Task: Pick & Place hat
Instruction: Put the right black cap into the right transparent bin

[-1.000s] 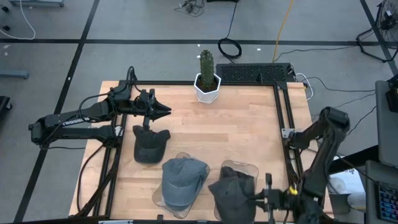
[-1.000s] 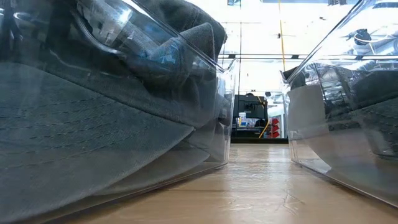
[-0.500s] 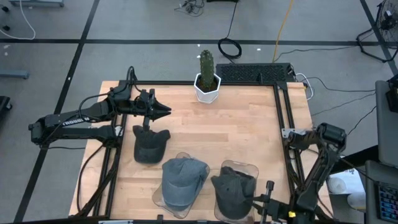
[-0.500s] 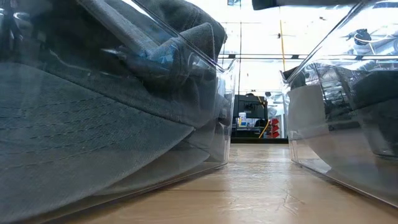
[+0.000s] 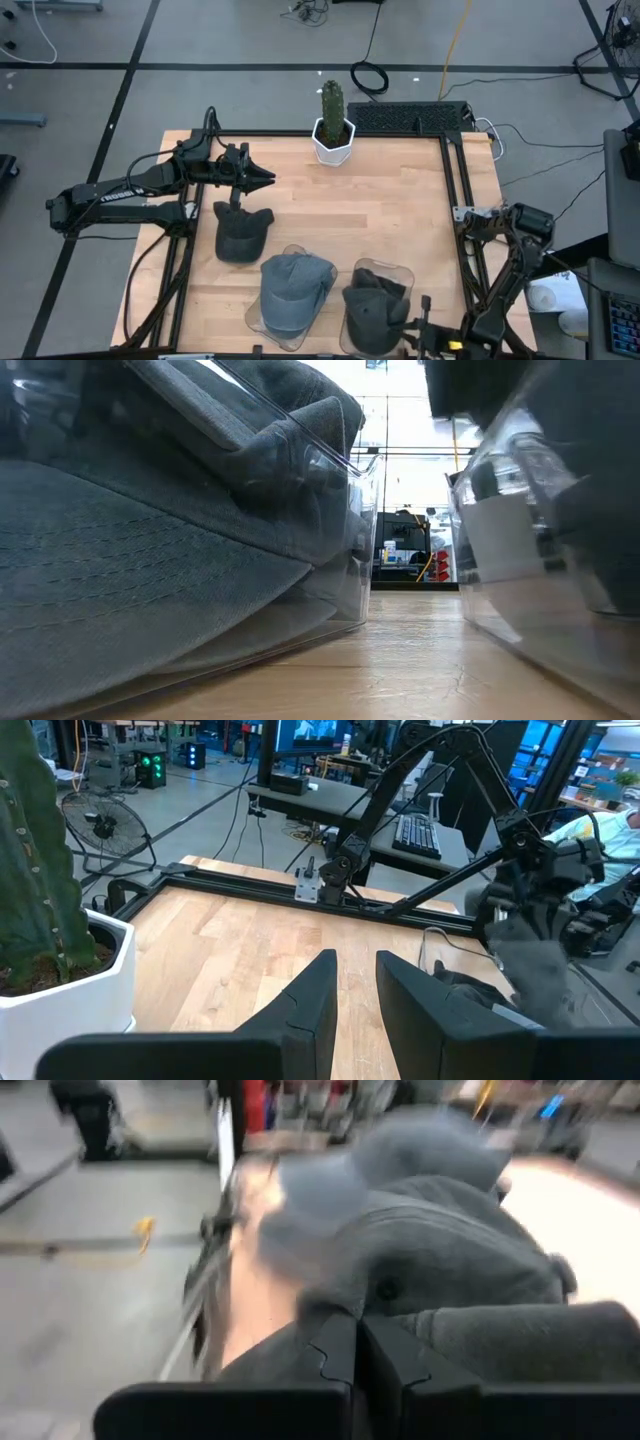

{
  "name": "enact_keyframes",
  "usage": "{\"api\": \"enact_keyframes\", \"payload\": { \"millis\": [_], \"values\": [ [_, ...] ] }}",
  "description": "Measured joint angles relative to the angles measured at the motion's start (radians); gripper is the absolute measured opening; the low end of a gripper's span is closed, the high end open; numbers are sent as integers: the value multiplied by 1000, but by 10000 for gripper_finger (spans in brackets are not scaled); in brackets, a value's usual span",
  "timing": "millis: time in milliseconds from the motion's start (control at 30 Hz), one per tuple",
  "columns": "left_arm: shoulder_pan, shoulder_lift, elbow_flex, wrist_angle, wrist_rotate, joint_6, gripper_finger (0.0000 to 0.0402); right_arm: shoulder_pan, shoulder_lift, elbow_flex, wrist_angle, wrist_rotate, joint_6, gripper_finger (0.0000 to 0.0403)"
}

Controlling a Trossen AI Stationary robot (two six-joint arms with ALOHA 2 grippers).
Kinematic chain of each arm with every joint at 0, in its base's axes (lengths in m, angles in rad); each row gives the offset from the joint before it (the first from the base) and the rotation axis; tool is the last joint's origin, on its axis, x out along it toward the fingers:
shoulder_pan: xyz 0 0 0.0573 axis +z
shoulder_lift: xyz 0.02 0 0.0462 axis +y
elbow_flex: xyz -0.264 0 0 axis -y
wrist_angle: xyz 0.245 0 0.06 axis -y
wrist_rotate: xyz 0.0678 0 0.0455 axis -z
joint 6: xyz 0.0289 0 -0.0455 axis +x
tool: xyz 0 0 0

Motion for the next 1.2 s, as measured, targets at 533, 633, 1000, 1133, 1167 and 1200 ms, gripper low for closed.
{"api": "enact_keyframes", "payload": {
  "millis": [533, 633, 1000, 1133, 1167, 1200],
  "values": [
    [0, 0, 0, 0, 0, 0, 81, -26, -118, 0, -196, -121, 21, 150],
    [0, 0, 0, 0, 0, 0, 81, -27, -180, 0, -178, -119, -86, 196],
    [0, 0, 0, 0, 0, 0, 81, -240, -299, 5, 72, -627, -532, 148],
    [0, 0, 0, 0, 0, 0, 81, -331, -294, 4, -103, -802, -439, 40],
    [0, 0, 0, 0, 0, 0, 81, -345, -286, 4, -133, -830, -432, 21],
    [0, 0, 0, 0, 0, 0, 81, -354, -279, 4, -156, -850, -426, 13]
  ]
}}
